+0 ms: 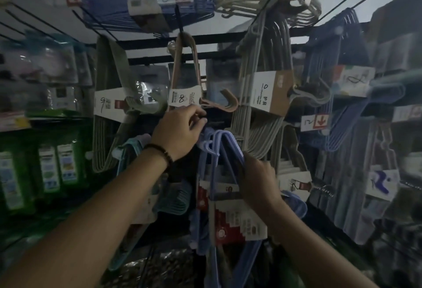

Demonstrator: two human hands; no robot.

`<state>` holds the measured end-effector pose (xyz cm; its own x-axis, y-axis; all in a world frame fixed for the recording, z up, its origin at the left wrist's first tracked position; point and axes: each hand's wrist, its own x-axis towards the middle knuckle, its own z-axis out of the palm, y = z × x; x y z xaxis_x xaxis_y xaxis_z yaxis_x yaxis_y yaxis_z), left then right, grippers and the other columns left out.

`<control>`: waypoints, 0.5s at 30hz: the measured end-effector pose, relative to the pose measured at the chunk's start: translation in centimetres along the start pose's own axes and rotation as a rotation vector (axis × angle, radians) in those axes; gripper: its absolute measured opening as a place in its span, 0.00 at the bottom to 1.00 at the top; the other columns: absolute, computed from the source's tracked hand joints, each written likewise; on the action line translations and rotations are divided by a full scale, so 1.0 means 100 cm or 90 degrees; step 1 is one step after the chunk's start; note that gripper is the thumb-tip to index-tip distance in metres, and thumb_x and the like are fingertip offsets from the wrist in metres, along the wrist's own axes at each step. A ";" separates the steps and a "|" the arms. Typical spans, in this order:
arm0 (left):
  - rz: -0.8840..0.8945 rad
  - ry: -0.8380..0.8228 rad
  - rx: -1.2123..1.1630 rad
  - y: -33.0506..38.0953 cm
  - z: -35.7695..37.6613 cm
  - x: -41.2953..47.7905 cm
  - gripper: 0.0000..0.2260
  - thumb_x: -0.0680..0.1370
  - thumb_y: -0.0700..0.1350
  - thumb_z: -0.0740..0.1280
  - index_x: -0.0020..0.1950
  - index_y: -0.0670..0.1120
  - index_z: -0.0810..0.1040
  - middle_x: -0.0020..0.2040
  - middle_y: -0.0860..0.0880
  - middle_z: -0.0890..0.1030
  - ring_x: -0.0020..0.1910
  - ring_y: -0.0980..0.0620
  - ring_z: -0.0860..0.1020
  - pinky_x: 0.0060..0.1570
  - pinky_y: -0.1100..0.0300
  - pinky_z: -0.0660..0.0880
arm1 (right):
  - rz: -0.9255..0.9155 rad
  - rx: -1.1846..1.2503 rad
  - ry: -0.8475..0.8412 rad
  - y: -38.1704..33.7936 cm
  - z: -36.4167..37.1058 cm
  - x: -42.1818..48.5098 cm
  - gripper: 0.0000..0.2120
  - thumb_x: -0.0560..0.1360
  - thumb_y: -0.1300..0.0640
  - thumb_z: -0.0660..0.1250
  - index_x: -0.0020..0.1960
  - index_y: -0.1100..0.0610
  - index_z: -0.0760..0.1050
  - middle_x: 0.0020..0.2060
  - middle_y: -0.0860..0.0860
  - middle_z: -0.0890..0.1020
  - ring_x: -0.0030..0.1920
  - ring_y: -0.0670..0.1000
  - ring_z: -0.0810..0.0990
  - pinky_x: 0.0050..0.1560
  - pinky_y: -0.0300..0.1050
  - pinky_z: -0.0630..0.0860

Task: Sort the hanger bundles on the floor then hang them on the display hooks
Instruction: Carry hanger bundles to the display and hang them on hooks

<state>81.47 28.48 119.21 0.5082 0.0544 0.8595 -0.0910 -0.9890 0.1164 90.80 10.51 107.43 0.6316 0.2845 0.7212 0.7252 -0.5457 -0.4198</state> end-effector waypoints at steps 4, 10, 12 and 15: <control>0.008 0.056 -0.018 -0.005 0.003 0.000 0.07 0.84 0.49 0.64 0.56 0.52 0.81 0.48 0.55 0.84 0.46 0.57 0.81 0.47 0.52 0.82 | -0.007 -0.014 -0.010 -0.004 0.020 0.017 0.01 0.81 0.55 0.63 0.52 0.52 0.73 0.38 0.54 0.81 0.36 0.60 0.81 0.34 0.56 0.82; 0.071 0.138 0.012 -0.003 0.025 -0.046 0.09 0.80 0.48 0.69 0.57 0.46 0.76 0.54 0.50 0.77 0.50 0.53 0.77 0.49 0.57 0.77 | 0.027 -0.027 -0.043 -0.002 0.036 0.038 0.07 0.81 0.59 0.64 0.59 0.55 0.74 0.42 0.55 0.83 0.40 0.59 0.83 0.37 0.54 0.82; 0.176 0.085 0.135 -0.007 0.043 -0.065 0.13 0.78 0.48 0.70 0.59 0.43 0.78 0.61 0.44 0.75 0.59 0.44 0.76 0.58 0.50 0.75 | 0.035 -0.053 -0.072 -0.005 0.041 0.047 0.10 0.81 0.60 0.65 0.62 0.56 0.73 0.47 0.57 0.84 0.45 0.60 0.84 0.39 0.51 0.81; 0.224 -0.032 0.219 -0.018 0.071 -0.089 0.19 0.79 0.53 0.69 0.65 0.43 0.78 0.70 0.39 0.73 0.69 0.36 0.72 0.64 0.41 0.73 | 0.051 -0.105 -0.112 -0.007 0.049 0.055 0.11 0.81 0.59 0.66 0.63 0.58 0.74 0.52 0.58 0.84 0.52 0.61 0.84 0.43 0.51 0.79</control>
<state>83.21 28.76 107.81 0.5392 -0.2888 0.7911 0.0194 -0.9349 -0.3545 95.10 16.26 108.95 0.7334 0.3608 0.5761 0.6257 -0.6894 -0.3649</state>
